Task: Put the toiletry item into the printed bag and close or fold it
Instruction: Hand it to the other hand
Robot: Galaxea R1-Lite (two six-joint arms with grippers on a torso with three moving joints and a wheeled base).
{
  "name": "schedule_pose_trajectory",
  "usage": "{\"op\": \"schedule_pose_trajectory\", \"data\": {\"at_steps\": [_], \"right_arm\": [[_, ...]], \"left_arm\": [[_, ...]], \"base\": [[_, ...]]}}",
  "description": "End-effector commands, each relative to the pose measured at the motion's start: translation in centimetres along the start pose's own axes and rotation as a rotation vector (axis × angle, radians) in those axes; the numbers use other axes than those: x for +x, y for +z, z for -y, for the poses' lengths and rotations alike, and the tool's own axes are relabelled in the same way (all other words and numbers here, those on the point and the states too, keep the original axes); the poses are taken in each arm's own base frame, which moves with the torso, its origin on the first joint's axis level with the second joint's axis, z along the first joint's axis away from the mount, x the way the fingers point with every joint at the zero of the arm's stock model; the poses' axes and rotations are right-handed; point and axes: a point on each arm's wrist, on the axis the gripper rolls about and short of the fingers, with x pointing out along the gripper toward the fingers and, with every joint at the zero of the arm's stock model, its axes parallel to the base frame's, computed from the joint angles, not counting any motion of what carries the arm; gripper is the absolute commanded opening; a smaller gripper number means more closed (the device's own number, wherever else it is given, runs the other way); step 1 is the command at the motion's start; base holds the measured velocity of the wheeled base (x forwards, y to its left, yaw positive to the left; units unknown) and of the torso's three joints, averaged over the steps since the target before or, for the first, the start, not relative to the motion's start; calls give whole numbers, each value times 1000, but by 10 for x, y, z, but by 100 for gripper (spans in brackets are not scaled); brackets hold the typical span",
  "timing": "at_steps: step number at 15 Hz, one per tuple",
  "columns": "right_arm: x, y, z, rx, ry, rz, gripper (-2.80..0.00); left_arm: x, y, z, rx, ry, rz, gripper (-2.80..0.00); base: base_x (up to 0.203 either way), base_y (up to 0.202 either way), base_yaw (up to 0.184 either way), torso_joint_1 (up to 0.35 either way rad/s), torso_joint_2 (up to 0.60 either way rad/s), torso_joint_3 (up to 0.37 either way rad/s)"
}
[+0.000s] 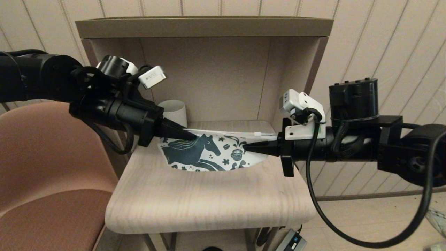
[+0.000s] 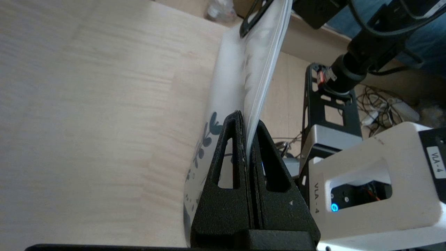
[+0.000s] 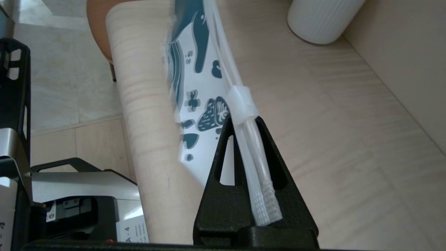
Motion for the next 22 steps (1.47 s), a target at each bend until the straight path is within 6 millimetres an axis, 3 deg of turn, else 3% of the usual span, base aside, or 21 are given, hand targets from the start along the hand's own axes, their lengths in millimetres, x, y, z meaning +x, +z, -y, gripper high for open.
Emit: {"op": "schedule_pose_trajectory", "data": {"at_steps": [1,10,11,22], "right_arm": [[2,-4,2,9,1,-14,-280],[17,-15,-3,32,35,-44,-280],[17,-15,-5,43,41,-61,0],[18,-16,-2,46,43,-57,0]], "left_arm": [[-8,-2,-1,-8,13,9,-280],[5,-24,-12,-76,-32,-14,-280],[6,-25,-12,-79,-33,-15,-280],[7,-21,-8,-67,-53,-4,-280]], "base": [[0,0,0,0,0,0],[0,0,0,0,0,0],[0,0,0,0,0,0],[0,0,0,0,0,0]]}}
